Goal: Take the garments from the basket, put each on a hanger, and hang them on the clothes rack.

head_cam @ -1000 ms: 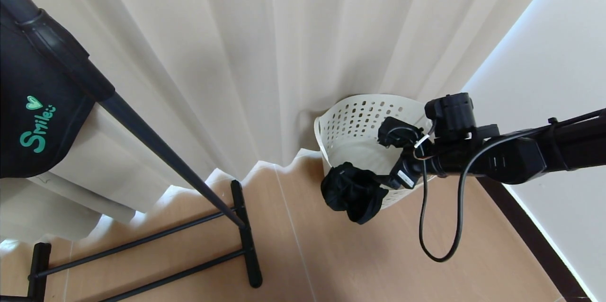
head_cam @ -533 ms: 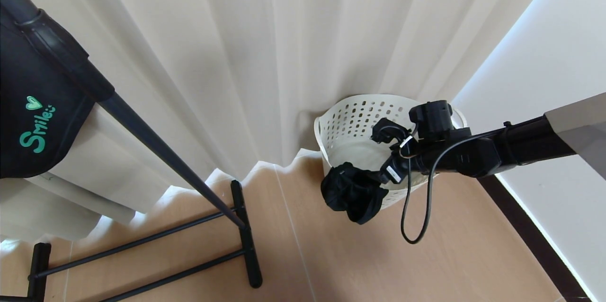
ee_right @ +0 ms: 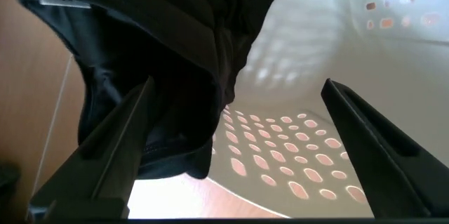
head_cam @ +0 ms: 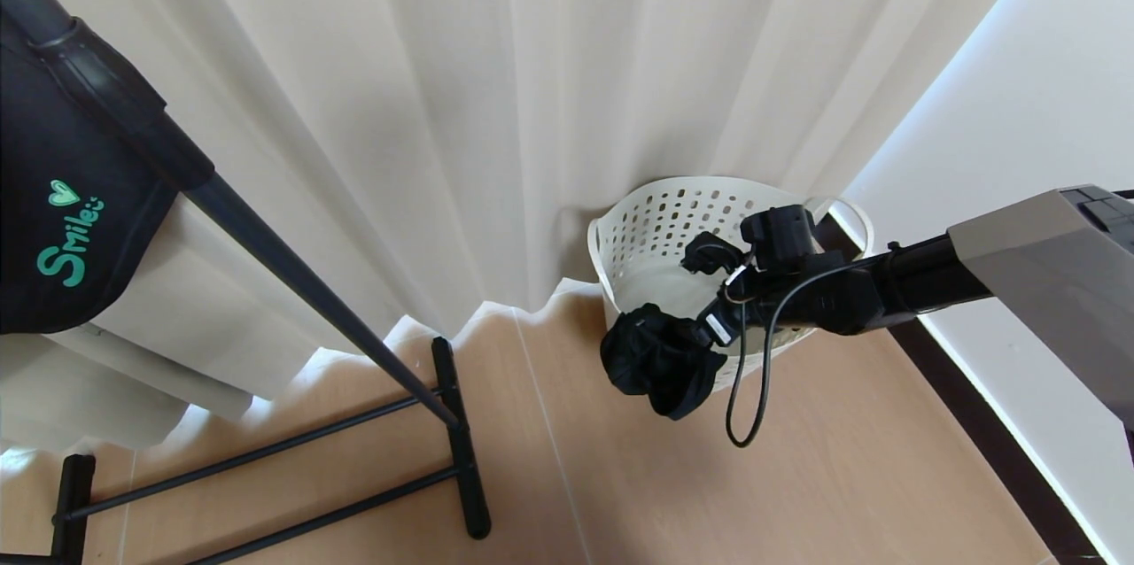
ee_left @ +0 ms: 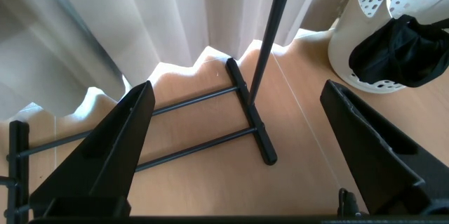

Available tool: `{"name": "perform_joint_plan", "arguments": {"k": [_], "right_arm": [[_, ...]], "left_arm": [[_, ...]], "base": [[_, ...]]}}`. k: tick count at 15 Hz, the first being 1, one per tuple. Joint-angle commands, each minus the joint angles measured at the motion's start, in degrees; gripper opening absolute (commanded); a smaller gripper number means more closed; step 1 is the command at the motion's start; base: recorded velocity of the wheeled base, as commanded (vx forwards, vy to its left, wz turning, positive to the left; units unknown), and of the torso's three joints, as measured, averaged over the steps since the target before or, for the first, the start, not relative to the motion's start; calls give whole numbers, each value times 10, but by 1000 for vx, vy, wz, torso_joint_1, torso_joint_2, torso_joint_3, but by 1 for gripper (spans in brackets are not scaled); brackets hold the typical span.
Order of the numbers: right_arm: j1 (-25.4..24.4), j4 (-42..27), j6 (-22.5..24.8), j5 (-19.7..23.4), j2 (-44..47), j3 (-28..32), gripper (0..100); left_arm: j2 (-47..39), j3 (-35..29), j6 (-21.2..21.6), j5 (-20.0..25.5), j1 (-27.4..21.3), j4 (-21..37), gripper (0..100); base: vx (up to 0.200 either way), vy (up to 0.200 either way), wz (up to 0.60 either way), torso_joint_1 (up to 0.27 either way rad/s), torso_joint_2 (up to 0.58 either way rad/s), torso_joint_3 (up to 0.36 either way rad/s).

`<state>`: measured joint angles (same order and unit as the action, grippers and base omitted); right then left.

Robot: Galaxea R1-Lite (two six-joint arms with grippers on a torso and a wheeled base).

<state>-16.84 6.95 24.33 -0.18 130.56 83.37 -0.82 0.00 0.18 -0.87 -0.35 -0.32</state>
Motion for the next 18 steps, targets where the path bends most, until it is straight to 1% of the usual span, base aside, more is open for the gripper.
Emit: {"name": "perform_joint_plan", "arguments": {"k": [1,4,6,9,12,16,18], "right_arm": [[0,0,-3,0,16,11,100],[0,-1,-34,-1,39,39,100],[0,-1,-41,-1,50,50,100],[-1,-1,-65,-2,61,69,100],[-2,0,-68,-2,69,78,100],[-1,-1,-88,-3,88,99,100],[-1,0,-88,-3,90,102,100]], "left_arm": [[0,0,0,0,0,0,100],[0,0,0,0,0,0,100],[0,0,0,0,0,0,100],[0,0,0,0,0,0,100],[0,0,0,0,0,0,100],[0,0,0,0,0,0,100],[0,0,0,0,0,0,100]], "base": [[0,0,0,0,0,0],[0,0,0,0,0,0],[0,0,0,0,0,0],[0,0,0,0,0,0],[0,0,0,0,0,0],[0,0,0,0,0,0],[0,0,0,0,0,0]]}}
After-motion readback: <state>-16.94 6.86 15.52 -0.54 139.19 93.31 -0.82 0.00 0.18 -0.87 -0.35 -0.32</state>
